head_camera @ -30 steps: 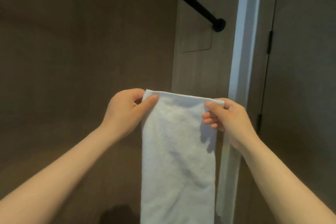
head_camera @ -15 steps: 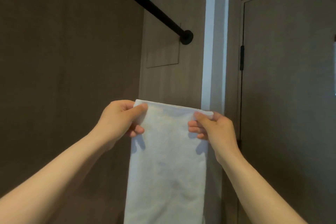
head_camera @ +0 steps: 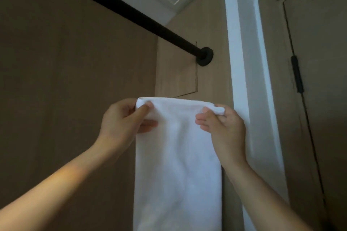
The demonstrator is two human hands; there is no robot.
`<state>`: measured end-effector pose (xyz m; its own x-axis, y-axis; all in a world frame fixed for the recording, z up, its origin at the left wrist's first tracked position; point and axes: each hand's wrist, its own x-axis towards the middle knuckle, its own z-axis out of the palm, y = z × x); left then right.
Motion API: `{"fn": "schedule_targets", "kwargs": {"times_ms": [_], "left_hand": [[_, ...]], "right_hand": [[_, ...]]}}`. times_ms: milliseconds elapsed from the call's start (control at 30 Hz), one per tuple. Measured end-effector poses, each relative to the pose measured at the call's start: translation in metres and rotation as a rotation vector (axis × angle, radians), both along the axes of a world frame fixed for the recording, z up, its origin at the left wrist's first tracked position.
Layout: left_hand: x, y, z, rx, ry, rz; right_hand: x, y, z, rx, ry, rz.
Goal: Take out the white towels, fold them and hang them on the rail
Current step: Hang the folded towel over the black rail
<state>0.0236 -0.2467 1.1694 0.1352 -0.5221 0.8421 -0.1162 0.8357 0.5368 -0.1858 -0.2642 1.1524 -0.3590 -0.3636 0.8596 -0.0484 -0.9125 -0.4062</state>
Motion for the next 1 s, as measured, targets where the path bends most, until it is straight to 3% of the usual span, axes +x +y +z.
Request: {"fn": "schedule_targets", "kwargs": {"times_ms": [300, 533, 700, 1000], "left_hand": [[-0.019, -0.001, 0.045, -0.349, -0.034, 0.471], [-0.025, 0.006, 0.079, -0.580, -0.262, 0.866], [-0.028, 0.007, 0.107, -0.703, -0.436, 0.907], [-0.027, 0.019, 0.137, -0.828, -0.449, 0.915]], "right_hand": [[0.018, -0.047, 0.063, -0.228, -0.063, -0.038], [0.028, -0.049, 0.095, -0.393, -0.044, -0.028], [0.023, -0.047, 0.125, -0.538, -0.049, -0.141], [0.014, -0.046, 0.162, -0.660, -0.102, -0.334]]}}
